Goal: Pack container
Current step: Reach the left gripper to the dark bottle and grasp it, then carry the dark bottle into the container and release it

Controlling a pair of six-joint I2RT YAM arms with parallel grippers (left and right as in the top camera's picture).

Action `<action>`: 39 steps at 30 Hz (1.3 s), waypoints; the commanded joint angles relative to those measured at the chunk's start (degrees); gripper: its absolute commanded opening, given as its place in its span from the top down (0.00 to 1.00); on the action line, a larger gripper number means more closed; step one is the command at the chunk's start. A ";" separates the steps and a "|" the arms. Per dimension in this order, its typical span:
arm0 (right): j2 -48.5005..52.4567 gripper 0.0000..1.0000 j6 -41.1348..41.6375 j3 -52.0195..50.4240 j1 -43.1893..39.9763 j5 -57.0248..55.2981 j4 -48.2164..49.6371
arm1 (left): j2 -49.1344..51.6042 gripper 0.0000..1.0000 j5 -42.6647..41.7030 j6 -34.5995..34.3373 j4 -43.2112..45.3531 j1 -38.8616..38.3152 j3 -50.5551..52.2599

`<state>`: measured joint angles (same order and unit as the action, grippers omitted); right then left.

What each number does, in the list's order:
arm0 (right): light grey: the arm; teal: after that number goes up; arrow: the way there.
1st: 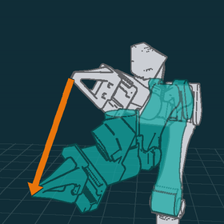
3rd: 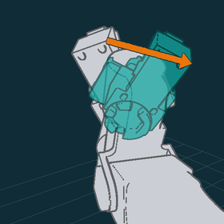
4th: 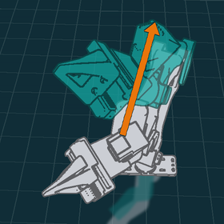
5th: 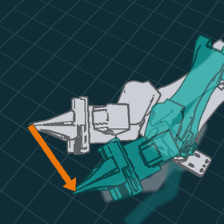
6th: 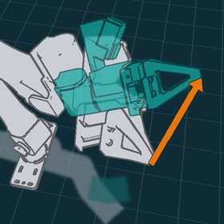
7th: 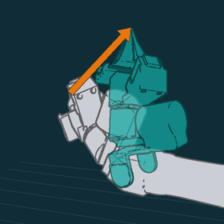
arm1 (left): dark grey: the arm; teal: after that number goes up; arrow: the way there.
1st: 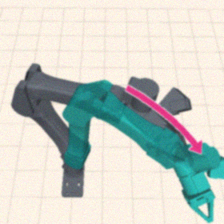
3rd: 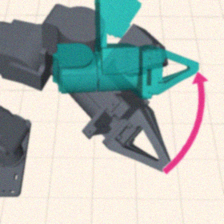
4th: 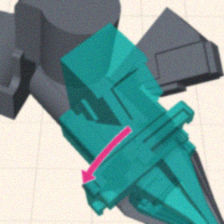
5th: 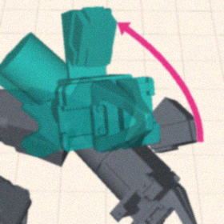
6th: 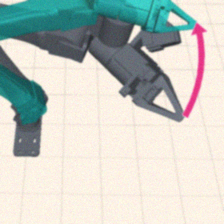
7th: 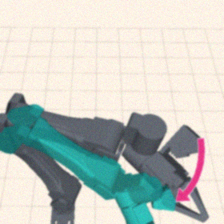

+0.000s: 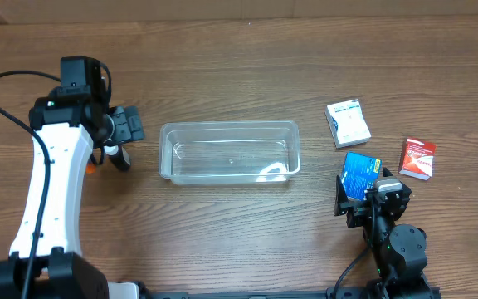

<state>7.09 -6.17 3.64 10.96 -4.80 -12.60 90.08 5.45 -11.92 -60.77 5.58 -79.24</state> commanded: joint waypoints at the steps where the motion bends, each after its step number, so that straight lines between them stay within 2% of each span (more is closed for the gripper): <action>1: 0.02 0.00 0.39 0.07 0.22 -0.68 0.39 | 3.45 0.00 0.50 -1.77 0.13 1.27 -1.55; 9: 0.17 0.00 0.39 0.07 0.22 -0.66 0.37 | 12.94 0.02 0.50 -1.79 1.14 1.27 -1.55; 15: 1.07 0.00 0.42 0.07 0.22 -0.68 0.39 | 15.54 0.41 0.55 -1.79 1.27 1.27 -1.55; 20: 1.16 0.00 0.42 0.07 0.22 -0.66 0.39 | 15.54 0.54 0.74 -1.79 0.63 1.25 -1.55; 21: 1.16 0.00 0.42 0.07 0.22 -0.66 0.39 | 15.54 0.61 0.74 -1.79 0.59 1.25 -1.55; 23: 1.22 0.00 0.42 0.07 0.22 -0.66 0.39 | 15.54 0.68 0.74 -1.77 0.55 1.25 -1.55; 25: 1.31 0.00 0.39 0.07 0.22 -0.68 0.39 | 15.54 0.71 0.74 -1.77 0.55 1.25 -1.55; 27: 1.31 0.00 0.39 0.07 0.22 -0.68 0.39 | 15.54 0.81 0.72 -1.79 0.63 1.25 -1.55; 29: 1.31 0.00 0.39 0.07 0.22 -0.68 0.39 | 15.32 0.96 0.72 -1.79 0.39 1.11 -1.97; 32: 1.31 0.00 0.39 0.07 0.22 -0.72 0.44 | 13.77 0.96 0.04 -1.86 -2.08 0.37 -4.98; 35: 1.31 0.00 1.16 0.07 0.22 -2.36 0.74 | 8.48 0.96 -0.57 -1.77 -6.99 -5.22 -13.11; 39: 1.31 0.00 3.85 0.07 0.22 -6.78 0.96 | 2.99 0.96 -0.55 -1.81 -9.81 -13.00 -18.01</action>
<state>8.43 -3.95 3.64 10.96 -8.93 -11.97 98.04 5.61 -13.39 -69.84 -3.68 -93.78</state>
